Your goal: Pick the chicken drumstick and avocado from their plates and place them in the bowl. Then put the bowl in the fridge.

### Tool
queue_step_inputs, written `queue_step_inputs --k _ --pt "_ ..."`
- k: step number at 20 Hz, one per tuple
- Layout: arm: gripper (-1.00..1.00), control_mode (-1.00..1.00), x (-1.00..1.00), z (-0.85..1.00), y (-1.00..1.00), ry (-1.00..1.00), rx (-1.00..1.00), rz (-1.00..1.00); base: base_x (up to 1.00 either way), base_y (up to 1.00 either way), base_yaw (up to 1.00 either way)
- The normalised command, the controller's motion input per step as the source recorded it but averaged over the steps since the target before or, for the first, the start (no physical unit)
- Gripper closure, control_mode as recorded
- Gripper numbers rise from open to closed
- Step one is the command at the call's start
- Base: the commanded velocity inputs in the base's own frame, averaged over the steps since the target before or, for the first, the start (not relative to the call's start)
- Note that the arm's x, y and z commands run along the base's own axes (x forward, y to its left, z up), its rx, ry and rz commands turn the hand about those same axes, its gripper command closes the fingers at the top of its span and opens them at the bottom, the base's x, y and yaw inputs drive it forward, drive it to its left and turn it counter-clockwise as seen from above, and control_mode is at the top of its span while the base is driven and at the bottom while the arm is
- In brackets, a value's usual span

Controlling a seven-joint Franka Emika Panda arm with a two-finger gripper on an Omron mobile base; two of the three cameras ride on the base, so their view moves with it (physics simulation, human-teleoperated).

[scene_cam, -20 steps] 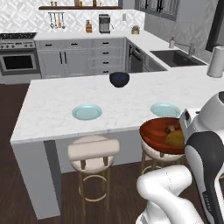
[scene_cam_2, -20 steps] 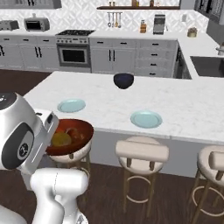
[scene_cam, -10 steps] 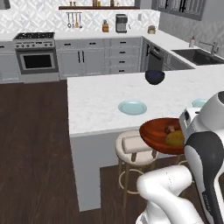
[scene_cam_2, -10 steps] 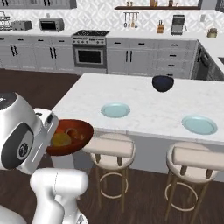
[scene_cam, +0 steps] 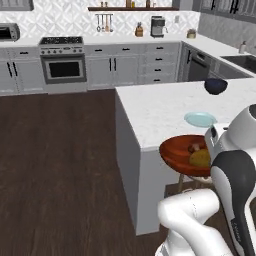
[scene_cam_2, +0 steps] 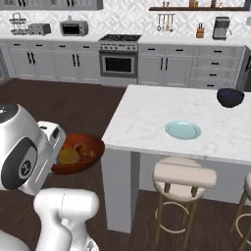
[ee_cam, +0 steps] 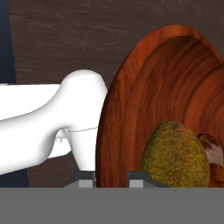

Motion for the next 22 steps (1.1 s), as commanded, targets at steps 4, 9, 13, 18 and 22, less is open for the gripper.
queue_step_inputs --k 4,9,13,18,22 --pt "1.00 1.00 0.00 0.00 0.00 0.00 0.00 0.00 0.53 1.00 0.00" --pt "1.00 1.00 0.00 0.00 0.00 0.00 0.00 0.00 0.79 1.00 0.00" --pt "1.00 1.00 0.00 0.00 0.00 0.00 0.00 0.00 1.00 1.00 0.00" --pt "1.00 1.00 0.00 0.00 0.00 0.00 0.00 0.00 1.00 1.00 0.00" --pt "1.00 1.00 0.00 0.00 0.00 0.00 0.00 0.00 1.00 1.00 0.00"
